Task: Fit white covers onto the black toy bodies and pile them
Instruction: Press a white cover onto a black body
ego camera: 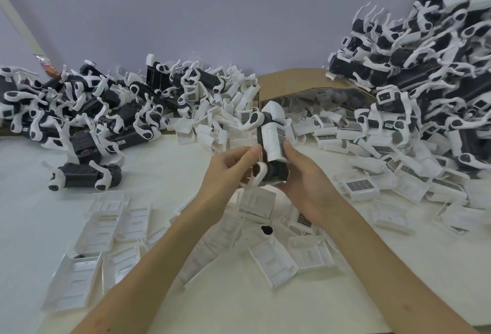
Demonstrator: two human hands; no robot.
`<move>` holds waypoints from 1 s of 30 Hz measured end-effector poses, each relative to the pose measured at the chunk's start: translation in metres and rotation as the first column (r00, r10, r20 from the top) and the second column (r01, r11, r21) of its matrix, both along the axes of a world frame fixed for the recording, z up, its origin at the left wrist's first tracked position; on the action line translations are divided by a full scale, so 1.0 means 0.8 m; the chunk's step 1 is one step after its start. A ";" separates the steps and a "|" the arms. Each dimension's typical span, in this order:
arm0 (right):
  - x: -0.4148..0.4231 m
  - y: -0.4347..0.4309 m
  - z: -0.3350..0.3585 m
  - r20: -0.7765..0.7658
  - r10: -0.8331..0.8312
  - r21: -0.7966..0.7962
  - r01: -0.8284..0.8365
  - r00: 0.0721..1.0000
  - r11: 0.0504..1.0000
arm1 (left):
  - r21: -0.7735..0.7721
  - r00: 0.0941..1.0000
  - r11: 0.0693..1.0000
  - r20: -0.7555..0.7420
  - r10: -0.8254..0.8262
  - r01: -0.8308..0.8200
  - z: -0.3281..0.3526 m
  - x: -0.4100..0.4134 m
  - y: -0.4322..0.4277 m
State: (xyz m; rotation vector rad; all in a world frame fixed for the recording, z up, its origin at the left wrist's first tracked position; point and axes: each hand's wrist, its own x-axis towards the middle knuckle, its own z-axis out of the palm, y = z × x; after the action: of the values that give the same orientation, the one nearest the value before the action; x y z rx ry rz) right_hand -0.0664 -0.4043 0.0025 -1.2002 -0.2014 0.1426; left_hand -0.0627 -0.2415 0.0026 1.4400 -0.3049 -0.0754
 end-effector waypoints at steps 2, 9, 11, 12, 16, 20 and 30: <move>0.003 0.001 -0.002 0.076 -0.120 -0.084 0.126 0.990 0.988 | 0.052 0.997 0.997 0.037 -0.066 0.064 -0.001 -0.002 -0.001; 0.004 0.005 -0.010 0.170 -0.085 -0.299 0.134 0.982 0.945 | 0.181 0.982 0.983 0.191 -0.002 -0.033 -0.006 -0.006 -0.004; 0.004 0.004 -0.010 0.201 -0.078 -0.318 0.140 0.977 0.938 | 0.171 0.980 0.985 0.196 -0.008 -0.026 -0.007 -0.008 -0.005; 0.003 0.003 -0.010 0.221 -0.089 -0.320 0.158 0.971 0.934 | 0.161 0.980 0.987 0.197 -0.014 -0.018 -0.008 -0.009 -0.007; -0.001 0.003 -0.013 0.285 -0.149 -0.289 0.233 0.947 0.929 | 0.109 0.982 0.994 0.188 -0.034 0.013 -0.010 -0.010 -0.009; -0.005 0.006 -0.014 0.310 -0.168 -0.274 0.257 0.936 0.927 | 0.106 0.981 0.994 0.187 -0.043 0.023 -0.010 -0.010 -0.009; -0.005 0.005 -0.013 0.297 -0.171 -0.230 0.244 0.939 0.942 | 0.185 0.960 0.983 0.276 -0.054 0.002 -0.008 -0.013 -0.006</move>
State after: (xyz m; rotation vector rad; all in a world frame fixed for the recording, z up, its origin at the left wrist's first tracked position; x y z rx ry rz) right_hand -0.0701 -0.4005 -0.0076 -1.4996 -0.3011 -0.1921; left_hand -0.0728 -0.2459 -0.0035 1.6316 -0.5628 0.0808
